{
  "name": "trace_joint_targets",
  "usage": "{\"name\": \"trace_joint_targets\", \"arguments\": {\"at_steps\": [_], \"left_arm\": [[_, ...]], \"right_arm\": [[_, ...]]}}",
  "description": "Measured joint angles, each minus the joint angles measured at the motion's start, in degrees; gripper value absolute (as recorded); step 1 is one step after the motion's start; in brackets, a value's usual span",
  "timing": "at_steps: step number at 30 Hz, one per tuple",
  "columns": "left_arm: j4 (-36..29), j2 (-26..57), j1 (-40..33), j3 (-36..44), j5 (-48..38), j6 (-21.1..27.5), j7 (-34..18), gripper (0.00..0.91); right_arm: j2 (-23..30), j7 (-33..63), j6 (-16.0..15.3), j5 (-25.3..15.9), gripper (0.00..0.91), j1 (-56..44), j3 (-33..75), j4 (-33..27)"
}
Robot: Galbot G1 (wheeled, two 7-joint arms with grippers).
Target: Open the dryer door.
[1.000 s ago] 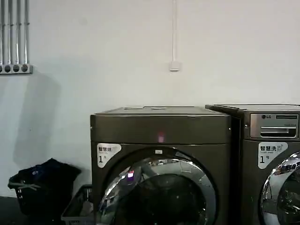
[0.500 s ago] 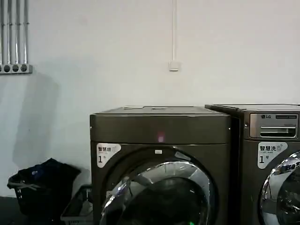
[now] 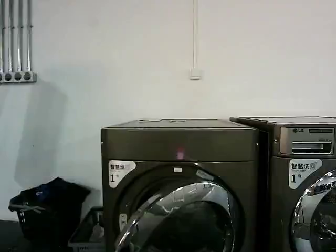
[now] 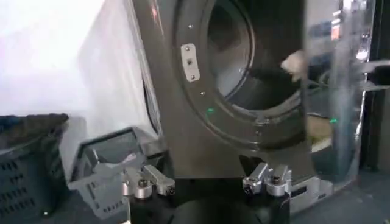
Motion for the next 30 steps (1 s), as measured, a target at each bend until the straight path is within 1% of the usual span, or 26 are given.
{"name": "trace_joint_targets", "arguments": {"at_steps": [3,8,17,25,30], "left_arm": [[2.47,1.36,-2.22,1.72,-2.26,-0.68,0.46,0.907],[6.14,3.70,-6.13,4.33,-8.40,-3.72,2.41,0.907],[11.44,7.46,-11.01,9.25,-9.57,-12.42,10.35,0.907],[15.43,9.21,-17.02,16.91,-11.92,-18.63,14.70,0.907],[17.99,9.64,-21.77,23.09,-12.12,-19.98,16.01,0.907]], "right_arm": [[-1.62,-0.87,-0.22,0.00,0.907,-0.20,-0.18,1.70],[-4.02,-1.34,-0.23,-0.01,0.907,-0.31,-0.33,3.79],[-7.99,-1.73,-0.52,0.21,0.907,-0.56,-0.77,7.04],[-11.85,-1.85,-0.59,0.29,0.907,-1.42,-0.52,9.97],[-13.67,-1.84,-0.65,0.65,0.907,-1.94,0.18,11.12]]}}
